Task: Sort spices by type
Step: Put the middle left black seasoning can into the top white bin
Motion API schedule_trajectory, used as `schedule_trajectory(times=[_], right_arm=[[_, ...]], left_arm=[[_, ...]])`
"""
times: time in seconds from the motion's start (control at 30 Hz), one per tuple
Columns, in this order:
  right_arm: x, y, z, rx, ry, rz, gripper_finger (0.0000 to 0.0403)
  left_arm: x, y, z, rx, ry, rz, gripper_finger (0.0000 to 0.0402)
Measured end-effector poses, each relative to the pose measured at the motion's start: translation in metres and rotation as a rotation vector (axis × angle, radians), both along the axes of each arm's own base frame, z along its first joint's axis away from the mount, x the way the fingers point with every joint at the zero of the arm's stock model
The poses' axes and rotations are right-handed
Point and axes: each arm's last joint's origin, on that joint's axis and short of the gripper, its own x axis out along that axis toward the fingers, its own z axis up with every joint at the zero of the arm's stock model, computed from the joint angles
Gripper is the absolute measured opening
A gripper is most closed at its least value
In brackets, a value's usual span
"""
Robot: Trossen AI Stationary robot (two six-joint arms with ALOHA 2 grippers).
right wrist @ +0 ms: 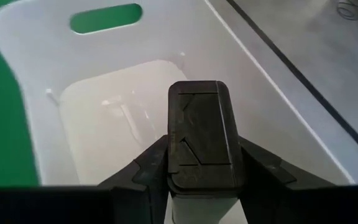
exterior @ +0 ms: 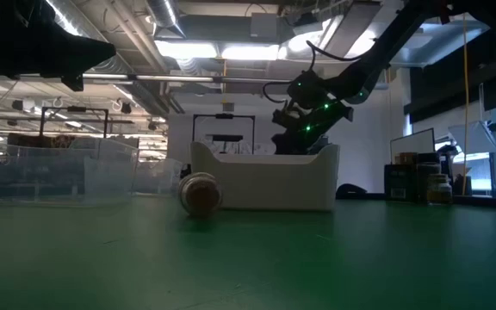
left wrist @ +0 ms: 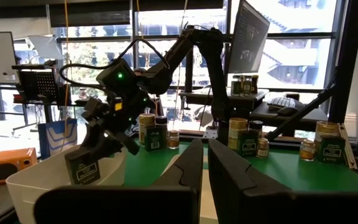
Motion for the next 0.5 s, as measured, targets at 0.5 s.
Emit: schedule_trajectory(times=[0.5], right_arm=[[-0.0009, -0.0014, 0.0004, -0.036, 0.023, -0.041, 0.0207]], left_arm=[[0.0001, 0.0000, -0.0004, -0.002, 0.004, 0.000, 0.0015]])
